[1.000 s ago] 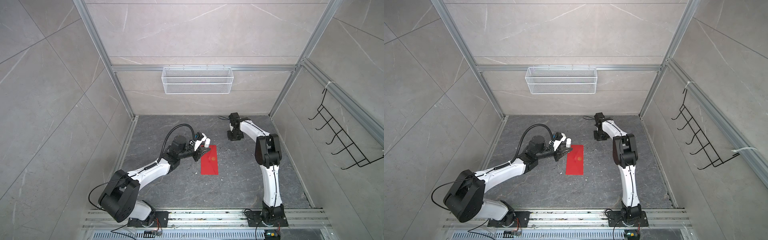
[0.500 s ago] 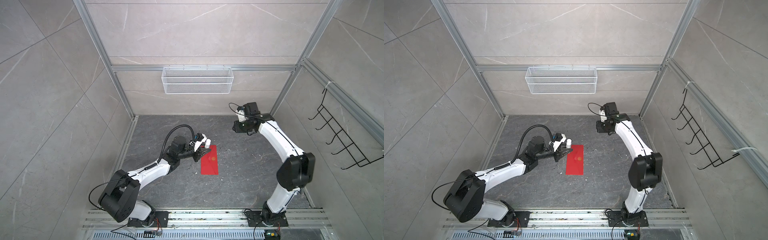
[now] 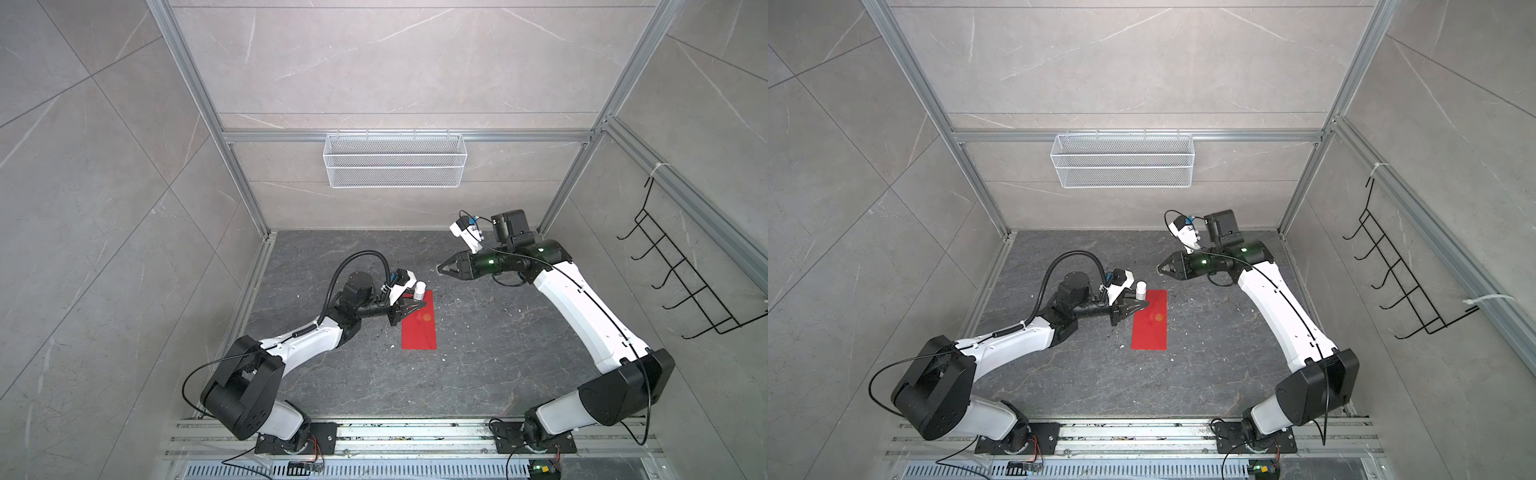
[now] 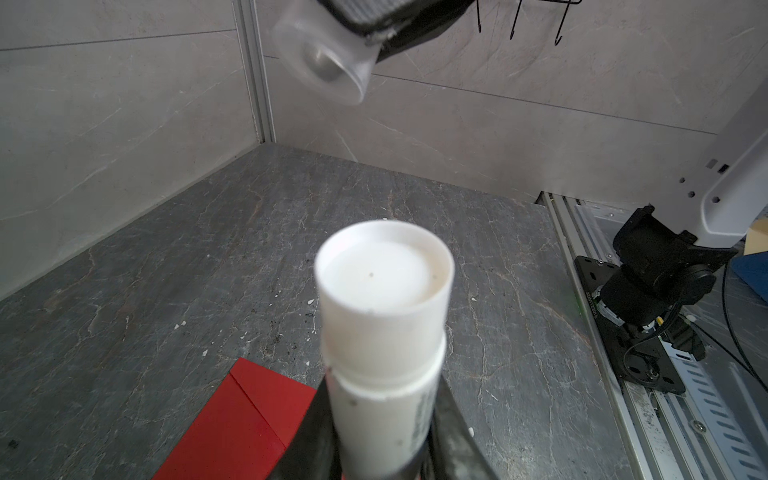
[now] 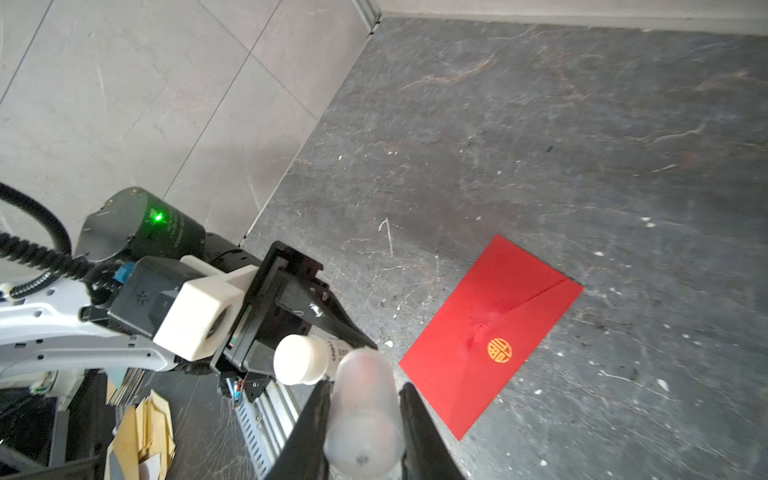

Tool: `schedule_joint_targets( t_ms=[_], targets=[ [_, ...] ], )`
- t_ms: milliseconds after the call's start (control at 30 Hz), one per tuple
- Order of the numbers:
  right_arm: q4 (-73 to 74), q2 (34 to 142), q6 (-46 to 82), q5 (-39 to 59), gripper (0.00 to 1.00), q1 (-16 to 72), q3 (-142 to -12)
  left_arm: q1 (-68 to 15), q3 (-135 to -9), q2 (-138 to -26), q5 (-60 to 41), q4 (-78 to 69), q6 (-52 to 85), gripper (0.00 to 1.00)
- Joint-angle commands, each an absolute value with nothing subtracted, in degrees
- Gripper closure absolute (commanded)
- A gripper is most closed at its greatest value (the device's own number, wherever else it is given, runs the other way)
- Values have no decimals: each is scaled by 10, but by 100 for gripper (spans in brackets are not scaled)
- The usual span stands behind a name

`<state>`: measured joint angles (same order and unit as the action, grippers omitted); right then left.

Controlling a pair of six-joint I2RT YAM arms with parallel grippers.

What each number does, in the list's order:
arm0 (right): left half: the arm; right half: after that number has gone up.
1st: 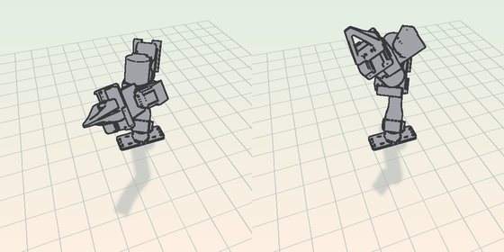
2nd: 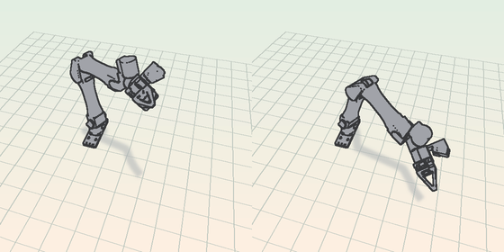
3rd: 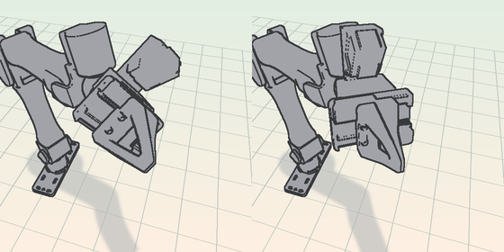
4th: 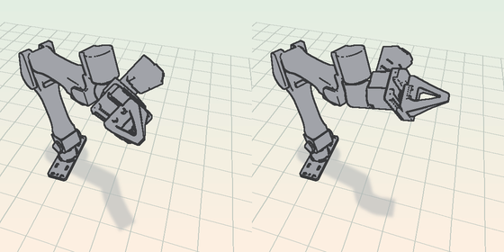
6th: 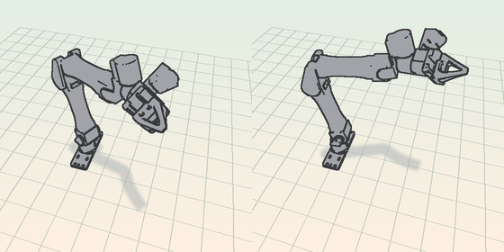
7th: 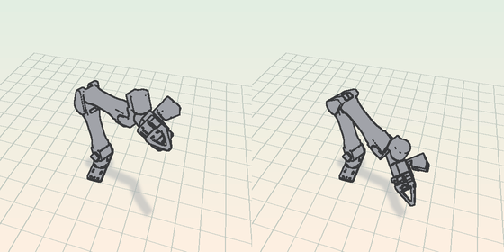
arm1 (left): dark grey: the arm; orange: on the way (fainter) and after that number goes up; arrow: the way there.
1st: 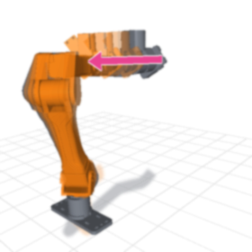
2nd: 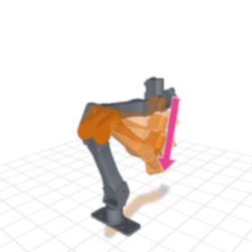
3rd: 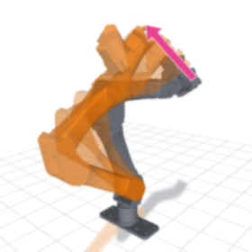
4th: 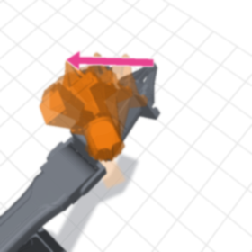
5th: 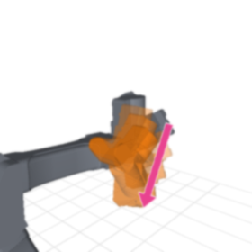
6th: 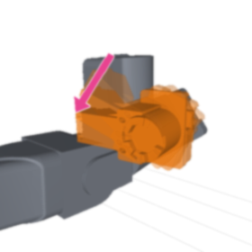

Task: Place the letter into the envelope and seal it
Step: 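Bring the cap in the right gripper down onto the glue stick top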

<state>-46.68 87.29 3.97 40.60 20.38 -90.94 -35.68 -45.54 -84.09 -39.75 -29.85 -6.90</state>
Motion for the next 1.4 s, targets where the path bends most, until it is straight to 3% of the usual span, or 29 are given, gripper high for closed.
schedule_joint_targets(
  t_ms=[0, 1367],
  targets=[
    [-474, 886, 25, 434, 73, 217, -906, -355, -481, -845, -425, -328, -76, 100],
    [-513, 928, -17, 466, 73, 263, -944, -355, -486, -845, -431, -313, -73, 100]
  ],
)
